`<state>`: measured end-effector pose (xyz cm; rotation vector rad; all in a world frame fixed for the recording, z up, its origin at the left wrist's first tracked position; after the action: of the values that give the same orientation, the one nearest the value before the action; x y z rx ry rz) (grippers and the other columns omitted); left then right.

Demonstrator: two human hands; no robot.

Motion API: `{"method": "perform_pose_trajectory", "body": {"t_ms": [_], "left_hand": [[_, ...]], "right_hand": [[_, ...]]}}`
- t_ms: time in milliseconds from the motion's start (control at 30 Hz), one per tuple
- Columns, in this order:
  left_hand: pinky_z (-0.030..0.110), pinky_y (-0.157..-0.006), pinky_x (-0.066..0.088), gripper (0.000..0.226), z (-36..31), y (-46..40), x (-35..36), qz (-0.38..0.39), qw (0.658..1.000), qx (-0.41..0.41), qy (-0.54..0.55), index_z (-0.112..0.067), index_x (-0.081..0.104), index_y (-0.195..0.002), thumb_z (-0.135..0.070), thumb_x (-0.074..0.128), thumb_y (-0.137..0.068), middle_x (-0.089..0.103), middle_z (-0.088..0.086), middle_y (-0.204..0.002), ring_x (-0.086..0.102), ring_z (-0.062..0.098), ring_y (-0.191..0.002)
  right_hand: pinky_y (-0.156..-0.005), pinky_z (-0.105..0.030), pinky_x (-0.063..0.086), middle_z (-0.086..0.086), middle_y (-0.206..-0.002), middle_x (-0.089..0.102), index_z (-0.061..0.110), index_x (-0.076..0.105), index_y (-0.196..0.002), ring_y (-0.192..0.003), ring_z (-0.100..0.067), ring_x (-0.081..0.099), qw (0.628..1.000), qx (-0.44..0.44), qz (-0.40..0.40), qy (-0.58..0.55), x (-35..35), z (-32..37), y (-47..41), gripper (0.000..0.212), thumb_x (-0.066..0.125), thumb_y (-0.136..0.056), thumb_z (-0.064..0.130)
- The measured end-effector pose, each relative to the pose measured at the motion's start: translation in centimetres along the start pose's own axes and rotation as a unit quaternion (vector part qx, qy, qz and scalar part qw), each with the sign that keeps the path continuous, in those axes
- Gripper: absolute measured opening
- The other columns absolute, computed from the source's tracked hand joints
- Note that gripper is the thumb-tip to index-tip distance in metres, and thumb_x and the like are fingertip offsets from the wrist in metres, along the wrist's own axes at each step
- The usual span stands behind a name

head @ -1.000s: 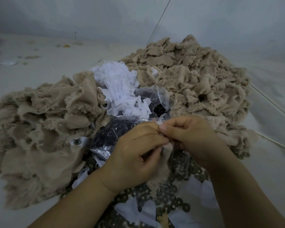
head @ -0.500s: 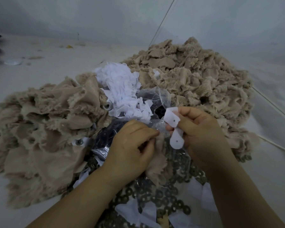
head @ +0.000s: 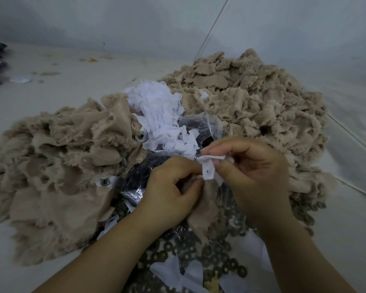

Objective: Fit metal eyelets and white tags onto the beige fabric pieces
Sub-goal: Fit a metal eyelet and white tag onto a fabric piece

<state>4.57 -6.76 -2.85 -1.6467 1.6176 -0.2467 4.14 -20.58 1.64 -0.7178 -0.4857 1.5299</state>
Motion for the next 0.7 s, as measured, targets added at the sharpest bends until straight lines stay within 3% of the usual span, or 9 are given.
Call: {"method": "perform_pose_trajectory", "body": {"t_ms": [133, 267, 333, 400, 500, 600, 700], "left_hand": [[0.035, -0.074, 0.054, 0.011, 0.2, 0.2, 0.8, 0.041, 0.998, -0.011, 0.041, -0.010, 0.072, -0.084, -0.002, 0.066, -0.081, 0.069, 0.001, -0.085, 0.066, 0.015, -0.083], [0.019, -0.073, 0.050, 0.019, 0.7, 0.2, 0.7, 0.031, 0.999, -0.035, 0.015, -0.018, 0.077, -0.095, -0.011, 0.069, -0.079, 0.070, -0.008, -0.088, 0.064, 0.002, -0.081], [0.019, -0.070, 0.052, 0.021, 0.9, 0.3, 0.6, 0.023, 0.998, -0.050, 0.038, -0.027, 0.074, -0.093, -0.010, 0.067, -0.081, 0.071, -0.013, -0.085, 0.066, 0.003, -0.079], [0.008, -0.060, 0.046, 0.028, 0.9, 0.4, 0.3, 0.009, 0.995, -0.065, 0.073, -0.037, 0.064, -0.082, -0.009, 0.067, -0.083, 0.067, -0.024, -0.074, 0.063, -0.006, -0.068], [0.003, -0.061, 0.038, 0.036, 0.5, 0.2, -0.2, -0.006, 0.994, -0.061, 0.085, -0.043, 0.052, -0.068, -0.016, 0.072, -0.080, 0.057, -0.027, -0.063, 0.053, -0.013, -0.061], [0.011, -0.062, 0.039, 0.032, 0.4, 0.2, -0.3, -0.015, 0.995, -0.055, 0.079, -0.045, 0.057, -0.065, -0.019, 0.069, -0.080, 0.056, -0.022, -0.062, 0.052, -0.006, -0.061], [0.037, -0.062, 0.052, 0.009, 1.4, 0.6, -0.1, -0.018, 0.991, -0.082, 0.100, -0.019, 0.073, -0.081, -0.014, 0.066, -0.081, 0.069, 0.000, -0.076, 0.064, 0.016, -0.070]], "right_hand": [[-0.071, -0.024, 0.059, 0.003, -0.099, 0.075, 0.012, 0.072, -0.091, -0.098, -0.011, 0.072, 1.000, 0.006, -0.019, 0.013, 0.8, -0.7, 0.0, 0.028, 0.064, -0.085, -0.015], [-0.080, -0.023, 0.057, -0.001, -0.102, 0.073, 0.007, 0.070, -0.092, -0.101, -0.011, 0.071, 0.998, -0.045, -0.041, 0.027, 0.7, 0.2, -0.3, 0.030, 0.064, -0.084, -0.021], [-0.082, -0.026, 0.057, -0.002, -0.101, 0.074, 0.007, 0.071, -0.091, -0.099, -0.012, 0.072, 0.995, -0.094, 0.001, 0.042, 1.3, 1.3, -0.3, 0.032, 0.067, -0.080, -0.022], [-0.082, -0.030, 0.058, -0.006, -0.096, 0.075, 0.003, 0.075, -0.087, -0.095, -0.014, 0.073, 0.987, -0.129, 0.083, 0.052, 2.4, 2.0, 0.0, 0.029, 0.071, -0.076, -0.023], [-0.083, -0.034, 0.058, -0.007, -0.094, 0.076, 0.001, 0.078, -0.087, -0.099, -0.018, 0.071, 0.971, -0.122, 0.196, 0.066, 3.4, 1.5, 0.8, 0.030, 0.067, -0.075, -0.025], [-0.089, -0.031, 0.055, -0.006, -0.103, 0.075, 0.000, 0.077, -0.091, -0.107, -0.017, 0.068, 0.968, -0.087, 0.222, 0.072, 3.0, 0.6, 0.8, 0.041, 0.053, -0.073, -0.027], [-0.086, -0.027, 0.056, -0.004, -0.104, 0.075, 0.000, 0.074, -0.087, -0.102, -0.012, 0.071, 0.983, -0.048, 0.166, 0.063, 2.1, -0.2, 0.5, 0.038, 0.049, -0.077, -0.028]]}}
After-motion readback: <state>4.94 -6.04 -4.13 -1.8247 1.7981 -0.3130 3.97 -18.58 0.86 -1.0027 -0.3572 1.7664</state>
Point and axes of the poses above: each hand's wrist, its own y-axis away from the middle knuckle, its own x-axis out of the palm, z = x × y, the point moved 9 cm from there along -y, towards the middle knuckle
